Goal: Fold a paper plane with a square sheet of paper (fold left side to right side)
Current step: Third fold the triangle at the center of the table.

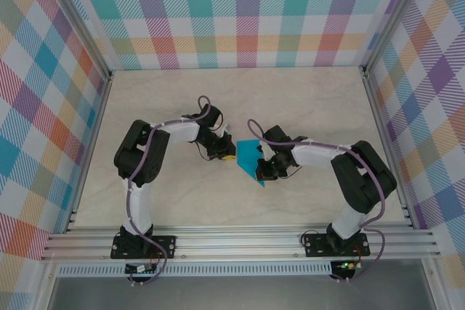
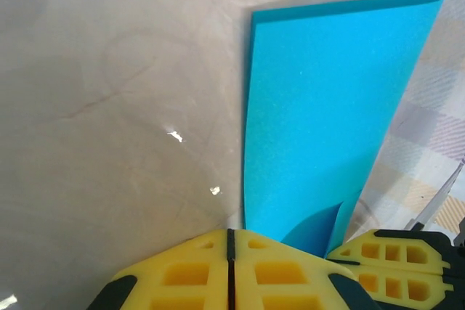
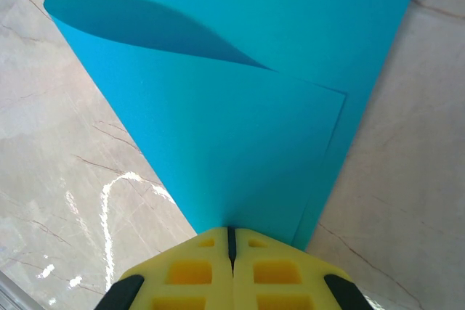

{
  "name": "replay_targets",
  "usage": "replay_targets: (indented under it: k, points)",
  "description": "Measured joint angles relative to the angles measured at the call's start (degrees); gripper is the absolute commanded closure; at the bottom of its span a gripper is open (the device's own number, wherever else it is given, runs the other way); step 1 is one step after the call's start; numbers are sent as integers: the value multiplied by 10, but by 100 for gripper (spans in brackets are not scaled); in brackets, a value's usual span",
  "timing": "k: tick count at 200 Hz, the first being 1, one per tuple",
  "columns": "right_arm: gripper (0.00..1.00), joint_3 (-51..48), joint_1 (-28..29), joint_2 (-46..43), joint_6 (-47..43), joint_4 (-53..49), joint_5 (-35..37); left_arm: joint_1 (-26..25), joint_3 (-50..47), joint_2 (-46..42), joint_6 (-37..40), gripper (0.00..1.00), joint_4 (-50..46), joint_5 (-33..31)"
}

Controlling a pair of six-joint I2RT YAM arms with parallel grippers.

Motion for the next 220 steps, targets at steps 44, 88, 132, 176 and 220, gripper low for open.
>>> replay_targets:
  k: [44,88,132,176,220]
  points:
    - [97,0,0,0,0,0,0,-5,-29,-72,1,88,-5,-7]
    - [97,2,0,0,0,-2,1,-60,-57,-119,-22,87,28,17]
    - [97,3,0,0,0,-5,5,-109,-46,-63,-32,87,44,38]
    - [97,6,0,1,0,-8,6,-109,-31,-21,-31,87,37,39]
    - [97,9,0,4,0,-12,7,-109,-7,-4,-18,87,16,16]
